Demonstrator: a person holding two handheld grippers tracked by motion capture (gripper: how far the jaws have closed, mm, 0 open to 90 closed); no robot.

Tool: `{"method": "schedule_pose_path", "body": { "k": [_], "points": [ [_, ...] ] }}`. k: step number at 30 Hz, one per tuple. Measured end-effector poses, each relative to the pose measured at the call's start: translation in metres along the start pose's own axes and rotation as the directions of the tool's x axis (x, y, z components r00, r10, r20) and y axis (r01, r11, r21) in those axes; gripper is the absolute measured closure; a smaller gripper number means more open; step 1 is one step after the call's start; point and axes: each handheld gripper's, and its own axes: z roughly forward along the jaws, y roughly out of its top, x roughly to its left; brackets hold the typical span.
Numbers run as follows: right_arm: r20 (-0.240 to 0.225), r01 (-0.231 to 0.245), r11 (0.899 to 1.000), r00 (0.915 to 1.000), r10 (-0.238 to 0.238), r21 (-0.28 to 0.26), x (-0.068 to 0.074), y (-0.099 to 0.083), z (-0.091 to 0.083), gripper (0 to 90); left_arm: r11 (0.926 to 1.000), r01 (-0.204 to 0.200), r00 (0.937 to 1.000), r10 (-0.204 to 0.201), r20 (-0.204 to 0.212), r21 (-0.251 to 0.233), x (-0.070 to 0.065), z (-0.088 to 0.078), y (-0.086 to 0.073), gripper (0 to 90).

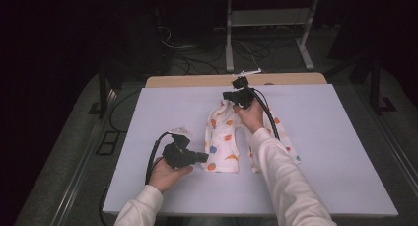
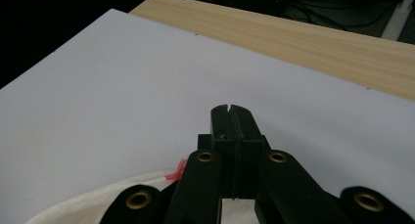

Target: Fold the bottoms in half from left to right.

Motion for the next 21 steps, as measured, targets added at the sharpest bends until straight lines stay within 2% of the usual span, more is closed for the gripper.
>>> {"method": "schedule_pose_path", "body": {
  "k": [9,21],
  "points": [
    [-0.003,-0.023,1.000,0.9997,0.023,-0.005,-0.015,0.001,-0.015,88.7,0.9989,-0.047,0.9985,0.047,0.027,-0.004,-0.015,0.007,0.011,89.5],
    [-0.013,-0.062,0.998,0.9980,0.062,-0.010,-0.036,-0.004,-0.027,88.7,0.9943,-0.106,0.9920,0.106,0.068,-0.010,-0.034,0.016,0.024,89.5]
  ]
}}
